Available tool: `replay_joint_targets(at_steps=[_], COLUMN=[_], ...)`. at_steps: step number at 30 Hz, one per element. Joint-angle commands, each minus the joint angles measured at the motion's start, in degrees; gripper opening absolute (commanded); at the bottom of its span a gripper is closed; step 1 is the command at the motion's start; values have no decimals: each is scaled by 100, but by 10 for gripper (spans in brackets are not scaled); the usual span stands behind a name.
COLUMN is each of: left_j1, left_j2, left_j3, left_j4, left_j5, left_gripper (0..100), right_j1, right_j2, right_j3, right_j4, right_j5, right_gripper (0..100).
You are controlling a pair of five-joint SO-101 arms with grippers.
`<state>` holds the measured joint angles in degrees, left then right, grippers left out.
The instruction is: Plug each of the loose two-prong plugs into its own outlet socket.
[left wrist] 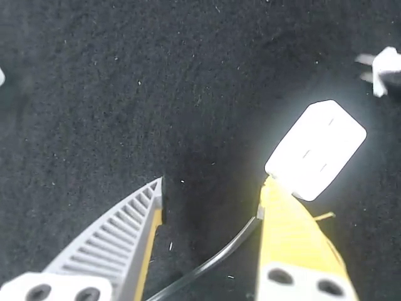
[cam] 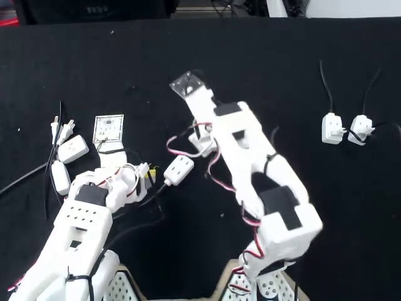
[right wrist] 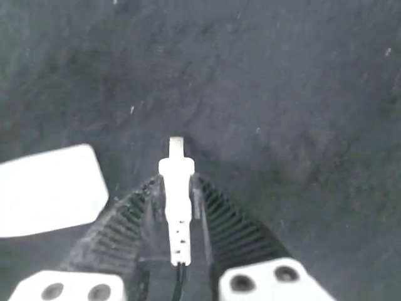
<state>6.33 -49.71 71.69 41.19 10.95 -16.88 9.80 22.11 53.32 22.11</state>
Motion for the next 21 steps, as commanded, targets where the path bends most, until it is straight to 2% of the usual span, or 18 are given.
replay_joint_targets(at_steps=[1,5,13,15,21], left_j1=[-66,-66,-66,-66,-66], left_j2=[-149,-149,-149,-149,-149], left_j3=[-127,-127,-127,-127,-127], left_j4=[-70,-70,-70,-70,-70], left_j5=[53,44,44,44,44], left_gripper=[252,252,252,252,252], right_j1=[105,105,114,114,167], right_j2=[-479,-479,-532,-532,-1200], right_j3=[426,629,646,637,708], right_j4=[-53,-44,79,88,299], right_j5=[-44,-9,9,9,-44], right_gripper=[38,96,67,11,11])
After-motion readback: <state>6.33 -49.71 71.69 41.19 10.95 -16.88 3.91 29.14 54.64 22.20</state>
